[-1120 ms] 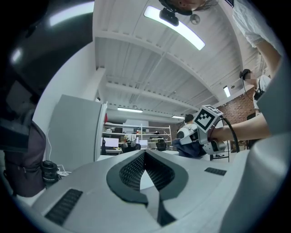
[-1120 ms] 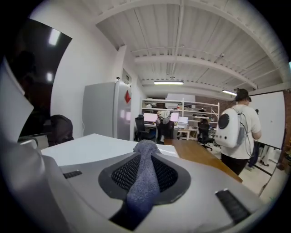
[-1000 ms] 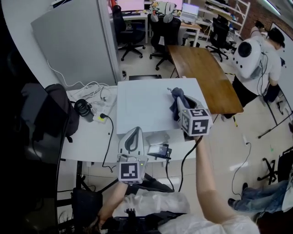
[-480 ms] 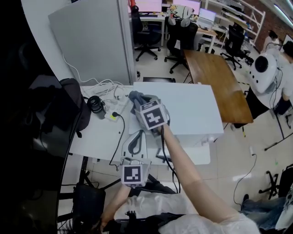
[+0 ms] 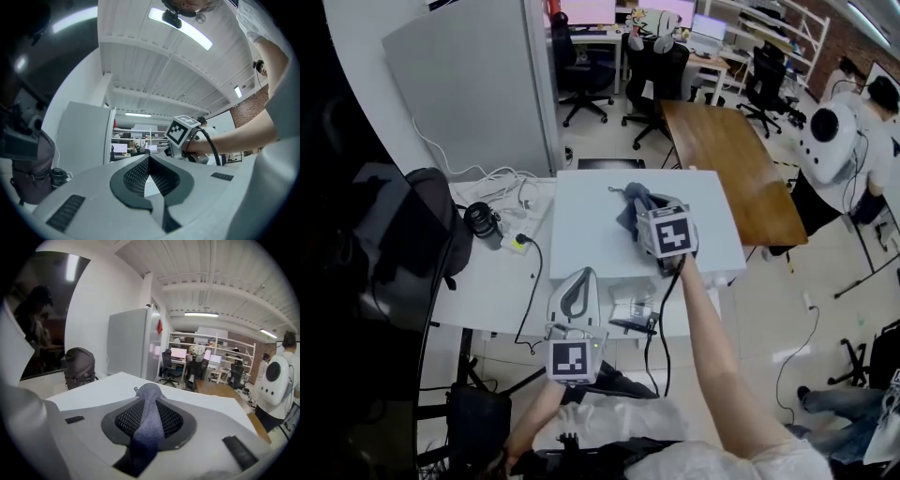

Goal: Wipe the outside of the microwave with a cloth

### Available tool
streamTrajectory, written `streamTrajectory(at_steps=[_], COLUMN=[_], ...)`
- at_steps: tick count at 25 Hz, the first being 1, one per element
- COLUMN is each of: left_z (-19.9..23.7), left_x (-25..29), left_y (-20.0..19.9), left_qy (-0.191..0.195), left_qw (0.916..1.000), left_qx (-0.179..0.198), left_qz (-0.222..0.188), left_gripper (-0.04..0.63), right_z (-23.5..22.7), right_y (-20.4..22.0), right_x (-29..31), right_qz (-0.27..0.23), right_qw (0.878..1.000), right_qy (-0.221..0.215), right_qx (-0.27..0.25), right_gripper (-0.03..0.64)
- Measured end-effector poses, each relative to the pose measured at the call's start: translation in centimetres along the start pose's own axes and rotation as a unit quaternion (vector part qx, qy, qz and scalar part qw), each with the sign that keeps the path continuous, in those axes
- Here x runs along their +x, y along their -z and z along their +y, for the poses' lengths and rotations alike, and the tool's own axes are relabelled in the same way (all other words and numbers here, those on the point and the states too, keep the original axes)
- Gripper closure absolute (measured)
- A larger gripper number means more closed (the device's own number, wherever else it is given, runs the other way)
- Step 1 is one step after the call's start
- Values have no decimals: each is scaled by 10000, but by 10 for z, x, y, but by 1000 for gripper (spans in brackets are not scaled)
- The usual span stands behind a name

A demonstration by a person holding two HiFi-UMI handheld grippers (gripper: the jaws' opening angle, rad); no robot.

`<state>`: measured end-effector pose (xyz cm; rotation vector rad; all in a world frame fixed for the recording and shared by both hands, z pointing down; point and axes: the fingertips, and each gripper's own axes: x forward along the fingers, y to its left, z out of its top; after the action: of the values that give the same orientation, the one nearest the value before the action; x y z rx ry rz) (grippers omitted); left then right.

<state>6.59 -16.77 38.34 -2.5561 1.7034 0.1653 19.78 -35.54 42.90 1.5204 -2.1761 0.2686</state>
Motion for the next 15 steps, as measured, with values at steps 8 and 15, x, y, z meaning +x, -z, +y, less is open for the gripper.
streamTrajectory(at_steps=[8,15], left_z=[-30,-30], left_x=[10,10], left_y=[0,-4], left_qy=[444,427], left_qw=[9990,9991], left_qx=[-43,44], left_qz=[24,-34], left_gripper=[594,594], right_z=[-159,-177], right_y=[65,72], right_x=[-60,-73], right_qz=[317,261], right_qw=[9906,9857], right_qy=[1071,1070], right_qx=[790,1271], right_gripper=[512,514])
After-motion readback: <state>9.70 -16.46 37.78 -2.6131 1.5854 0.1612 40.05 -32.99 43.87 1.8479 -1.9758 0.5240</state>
